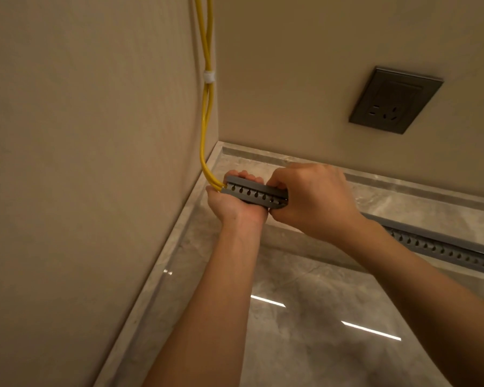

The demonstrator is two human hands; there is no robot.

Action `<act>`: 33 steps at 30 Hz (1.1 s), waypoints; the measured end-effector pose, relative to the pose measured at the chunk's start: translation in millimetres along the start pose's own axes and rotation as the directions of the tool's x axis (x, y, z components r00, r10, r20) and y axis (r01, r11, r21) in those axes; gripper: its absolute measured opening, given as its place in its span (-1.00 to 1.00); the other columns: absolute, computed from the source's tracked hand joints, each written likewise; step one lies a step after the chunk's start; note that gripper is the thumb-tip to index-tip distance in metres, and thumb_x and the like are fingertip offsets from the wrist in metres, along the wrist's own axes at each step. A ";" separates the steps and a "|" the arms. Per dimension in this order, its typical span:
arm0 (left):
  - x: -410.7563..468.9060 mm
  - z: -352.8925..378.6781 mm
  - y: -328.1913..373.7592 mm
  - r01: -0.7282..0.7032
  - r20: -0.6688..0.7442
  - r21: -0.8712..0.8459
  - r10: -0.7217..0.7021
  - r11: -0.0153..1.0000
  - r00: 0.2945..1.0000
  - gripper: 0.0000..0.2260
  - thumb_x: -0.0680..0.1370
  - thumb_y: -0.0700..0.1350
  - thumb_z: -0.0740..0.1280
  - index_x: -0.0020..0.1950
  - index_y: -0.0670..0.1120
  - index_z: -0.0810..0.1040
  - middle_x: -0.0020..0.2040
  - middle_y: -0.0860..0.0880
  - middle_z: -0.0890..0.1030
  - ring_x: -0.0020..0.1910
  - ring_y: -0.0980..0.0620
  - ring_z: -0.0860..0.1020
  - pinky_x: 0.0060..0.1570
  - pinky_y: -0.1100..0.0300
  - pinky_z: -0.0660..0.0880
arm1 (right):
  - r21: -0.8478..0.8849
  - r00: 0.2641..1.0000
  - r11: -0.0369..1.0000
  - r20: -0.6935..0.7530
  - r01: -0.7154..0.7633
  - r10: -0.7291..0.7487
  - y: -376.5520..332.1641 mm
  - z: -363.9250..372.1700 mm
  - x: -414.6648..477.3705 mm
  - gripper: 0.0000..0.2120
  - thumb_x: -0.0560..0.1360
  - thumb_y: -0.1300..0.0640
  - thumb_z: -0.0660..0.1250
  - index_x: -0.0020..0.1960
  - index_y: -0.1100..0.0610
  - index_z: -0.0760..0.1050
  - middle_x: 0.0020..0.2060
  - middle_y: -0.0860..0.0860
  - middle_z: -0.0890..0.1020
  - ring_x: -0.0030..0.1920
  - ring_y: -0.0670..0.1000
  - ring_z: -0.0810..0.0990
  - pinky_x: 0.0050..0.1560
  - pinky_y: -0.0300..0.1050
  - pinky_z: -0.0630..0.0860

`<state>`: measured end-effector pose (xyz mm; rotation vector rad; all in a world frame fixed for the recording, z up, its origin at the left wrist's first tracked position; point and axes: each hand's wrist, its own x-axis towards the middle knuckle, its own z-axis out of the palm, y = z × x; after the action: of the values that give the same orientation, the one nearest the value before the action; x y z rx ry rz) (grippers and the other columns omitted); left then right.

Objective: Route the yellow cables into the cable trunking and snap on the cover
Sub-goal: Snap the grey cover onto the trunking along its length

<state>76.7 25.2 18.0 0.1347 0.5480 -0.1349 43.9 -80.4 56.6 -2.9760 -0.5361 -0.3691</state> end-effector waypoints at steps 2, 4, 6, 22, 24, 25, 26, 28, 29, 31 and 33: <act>-0.1 0.3 1.0 0.021 -0.048 -0.004 -0.021 1.000 0.999 -0.49 0.60 0.08 -0.04 -0.47 -0.11 0.37 -0.58 -0.03 0.44 -0.63 0.03 0.39 -0.50 0.35 0.37 | 0.001 1.000 1.000 0.008 0.007 -0.007 0.3 0.3 0.5 -0.86 0.33 0.10 0.34 -0.11 0.04 0.57 -0.28 -0.02 0.59 -0.26 0.10 0.52 -0.37 -0.14 0.28; -1.4 0.2 1.2 0.025 -0.090 -0.006 -0.026 1.000 0.996 -0.50 0.59 0.08 -0.02 -0.47 -0.11 0.38 -0.58 -0.03 0.45 -0.63 0.03 0.40 -0.50 0.35 0.37 | 0.009 1.000 1.000 0.008 0.009 -0.009 0.2 0.6 0.3 -0.86 0.33 0.10 0.35 -0.12 0.04 0.57 -0.30 -0.02 0.58 -0.30 0.09 0.51 -0.39 -0.15 0.28; -3.4 0.0 1.1 0.028 -0.128 -0.017 -0.030 0.999 0.991 -0.48 0.58 0.11 0.00 -0.49 -0.11 0.39 -0.57 -0.03 0.45 -0.59 0.03 0.40 -0.46 0.32 0.37 | 0.018 1.000 1.000 0.021 0.009 -0.009 -0.4 0.8 -0.2 -0.86 0.33 0.08 0.35 -0.11 0.03 0.57 -0.31 -0.03 0.58 -0.31 0.07 0.51 -0.39 -0.14 0.34; -9.0 3.3 8.1 0.076 -0.160 -0.031 -0.080 0.997 0.984 -0.47 0.55 -0.01 -0.03 -0.57 -0.12 0.39 -0.62 -0.03 0.41 -0.66 0.03 0.36 -0.45 0.29 0.31 | 0.083 0.999 0.996 0.046 -0.018 0.014 -3.6 -9.0 -1.3 -0.81 0.32 0.05 0.41 -0.07 -0.01 0.60 -0.29 -0.06 0.64 -0.29 0.03 0.55 -0.29 -0.09 0.49; -10.6 4.6 8.8 0.070 -0.186 -0.041 -0.076 0.997 0.980 -0.54 0.56 -0.01 -0.04 -0.48 -0.11 0.37 -0.62 -0.03 0.41 -0.62 0.04 0.37 -0.44 0.29 0.32 | 0.084 0.998 0.996 0.056 -0.024 0.019 -3.7 -8.2 -1.0 -0.82 0.32 0.05 0.41 -0.08 -0.01 0.60 -0.30 -0.06 0.63 -0.30 0.03 0.55 -0.31 -0.12 0.47; -9.6 4.2 9.3 0.070 -0.197 -0.047 -0.078 0.996 0.977 -0.55 0.57 0.00 -0.04 -0.45 -0.10 0.36 -0.63 -0.03 0.41 -0.60 0.04 0.36 -0.44 0.28 0.32 | 0.088 0.998 0.996 0.062 -0.027 0.022 -3.9 -7.8 -0.9 -0.82 0.31 0.05 0.41 -0.08 -0.02 0.60 -0.31 -0.06 0.63 -0.30 0.03 0.55 -0.31 -0.11 0.47; -9.4 3.7 9.9 0.071 -0.200 -0.059 -0.081 0.996 0.976 -0.56 0.57 0.00 -0.04 -0.44 -0.10 0.35 -0.63 -0.03 0.41 -0.57 0.04 0.36 -0.43 0.27 0.31 | 0.095 0.998 0.995 0.066 -0.029 0.023 -4.4 -7.4 -1.5 -0.82 0.31 0.06 0.41 -0.08 -0.02 0.60 -0.31 -0.06 0.63 -0.30 0.03 0.55 -0.30 -0.10 0.49; -9.9 2.2 10.6 0.064 -0.180 -0.069 -0.076 0.996 0.981 -0.57 0.57 0.02 -0.03 -0.45 -0.10 0.34 -0.61 -0.03 0.41 -0.56 0.04 0.37 -0.44 0.28 0.31 | 0.096 0.998 0.995 0.066 -0.020 0.013 -5.9 -6.9 -2.6 -0.83 0.33 0.07 0.40 -0.08 -0.01 0.60 -0.30 -0.05 0.62 -0.30 0.03 0.54 -0.28 -0.04 0.52; -10.0 0.4 8.8 0.052 -0.163 -0.087 -0.066 0.995 0.984 -0.56 0.57 0.03 -0.02 -0.46 -0.09 0.35 -0.60 -0.03 0.41 -0.59 0.04 0.38 -0.45 0.30 0.32 | 0.088 0.998 0.996 0.063 -0.013 0.007 -6.5 -6.7 -3.0 -0.84 0.33 0.07 0.39 -0.08 0.00 0.59 -0.30 -0.05 0.62 -0.30 0.04 0.54 -0.28 -0.02 0.52; -8.7 -1.3 9.6 0.075 -0.142 -0.097 -0.088 0.992 0.986 -0.48 0.57 0.08 -0.03 -0.51 -0.10 0.38 -0.60 -0.03 0.42 -0.64 0.02 0.39 -0.46 0.32 0.34 | 0.067 0.998 0.998 0.057 -0.003 0.000 -7.6 -6.2 -3.4 -0.85 0.34 0.08 0.37 -0.09 0.02 0.59 -0.30 -0.03 0.61 -0.30 0.06 0.54 -0.28 -0.01 0.52; -5.4 -3.0 11.2 0.083 -0.126 -0.121 -0.098 0.989 0.987 -0.41 0.59 0.12 -0.05 -0.53 -0.12 0.42 -0.54 -0.06 0.45 -0.62 0.00 0.42 -0.46 0.32 0.37 | 0.049 0.998 0.999 0.059 0.001 -0.004 -8.4 -5.8 -3.8 -0.86 0.35 0.10 0.35 -0.10 0.03 0.58 -0.29 -0.02 0.61 -0.29 0.07 0.54 -0.29 -0.02 0.51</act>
<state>72.4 37.1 19.4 0.0054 0.6921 -0.1830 36.1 -74.5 61.7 -2.9470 -0.5462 -0.2653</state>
